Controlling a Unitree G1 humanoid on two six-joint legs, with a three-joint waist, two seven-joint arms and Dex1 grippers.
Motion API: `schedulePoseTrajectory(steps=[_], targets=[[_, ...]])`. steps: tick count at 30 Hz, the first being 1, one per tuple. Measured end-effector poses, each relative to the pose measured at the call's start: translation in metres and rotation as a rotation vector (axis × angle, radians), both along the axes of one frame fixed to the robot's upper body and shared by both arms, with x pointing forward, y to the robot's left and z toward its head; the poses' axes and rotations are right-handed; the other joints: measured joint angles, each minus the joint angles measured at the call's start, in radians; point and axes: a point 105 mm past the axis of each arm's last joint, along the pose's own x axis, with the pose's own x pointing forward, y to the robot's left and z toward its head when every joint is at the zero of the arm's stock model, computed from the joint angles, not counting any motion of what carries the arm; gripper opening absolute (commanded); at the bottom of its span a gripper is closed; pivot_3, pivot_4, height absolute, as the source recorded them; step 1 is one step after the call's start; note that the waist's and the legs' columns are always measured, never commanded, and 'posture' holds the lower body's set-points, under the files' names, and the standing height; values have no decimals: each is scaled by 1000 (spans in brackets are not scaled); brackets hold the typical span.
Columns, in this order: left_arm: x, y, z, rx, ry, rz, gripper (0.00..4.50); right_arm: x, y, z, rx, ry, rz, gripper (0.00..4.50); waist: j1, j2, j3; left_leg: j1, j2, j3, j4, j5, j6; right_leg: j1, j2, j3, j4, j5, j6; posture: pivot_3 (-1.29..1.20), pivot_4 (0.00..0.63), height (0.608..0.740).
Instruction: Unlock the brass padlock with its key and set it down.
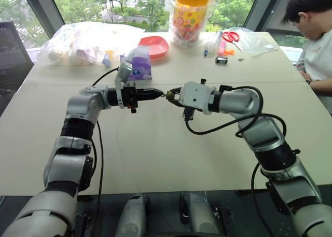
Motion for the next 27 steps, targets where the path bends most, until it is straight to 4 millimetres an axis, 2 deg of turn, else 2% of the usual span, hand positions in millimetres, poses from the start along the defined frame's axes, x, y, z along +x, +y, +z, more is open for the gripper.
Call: schedulePoseTrajectory(steps=[3, 9, 21, 24, 27], targets=[[0, 0, 1, 35, -65, 8, 35, 0, 0, 0, 0, 1, 0, 682, 0, 0, 0, 0, 0, 0, 0, 0, 0, 0, 0, 0, 0, 0, 0, 0, 150, 740], [-3, -6, 1, 172, -340, 34, 35, 3, -2, -3, 2, 19, -14, 682, 1, 0, 0, 0, 0, 0, 0, 0, 0, 0, 0, 0, 0, 0, 0, 0, 150, 740], [-7, -5, -1, 245, -604, 62, 35, 4, 1, -6, 45, 79, -25, 682, 1, 0, 0, 0, 0, 0, 0, 0, 0, 0, 0, 0, 0, 0, 0, 0, 150, 740], [-4, -5, -3, 231, -515, 73, 35, 6, 0, -8, 49, 91, -34, 682, 3, 0, 0, 0, 0, 0, 0, 0, 0, 0, 0, 0, 0, 0, 0, 0, 150, 740], [2, -5, 0, 144, -279, 79, 35, 8, -2, -7, 41, 61, -41, 682, 1, 0, 0, 0, 0, 0, 1, 0, 0, 0, 0, 0, 0, 0, 0, 0, 150, 740]])
